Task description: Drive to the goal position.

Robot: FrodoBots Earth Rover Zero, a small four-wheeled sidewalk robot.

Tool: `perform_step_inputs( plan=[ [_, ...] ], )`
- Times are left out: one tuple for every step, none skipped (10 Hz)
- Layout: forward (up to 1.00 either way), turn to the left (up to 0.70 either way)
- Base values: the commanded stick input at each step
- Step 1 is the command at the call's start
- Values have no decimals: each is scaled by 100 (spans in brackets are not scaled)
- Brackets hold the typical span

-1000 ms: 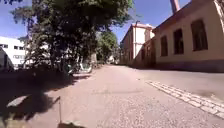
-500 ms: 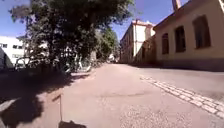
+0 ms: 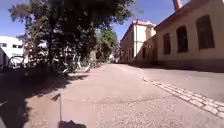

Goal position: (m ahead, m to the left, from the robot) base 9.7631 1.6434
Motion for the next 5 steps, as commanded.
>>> perform_step_inputs(
  plan=[
    [60, 0],
    [60, 0],
    [60, 0],
    [60, 0],
    [60, 0]
  ],
)
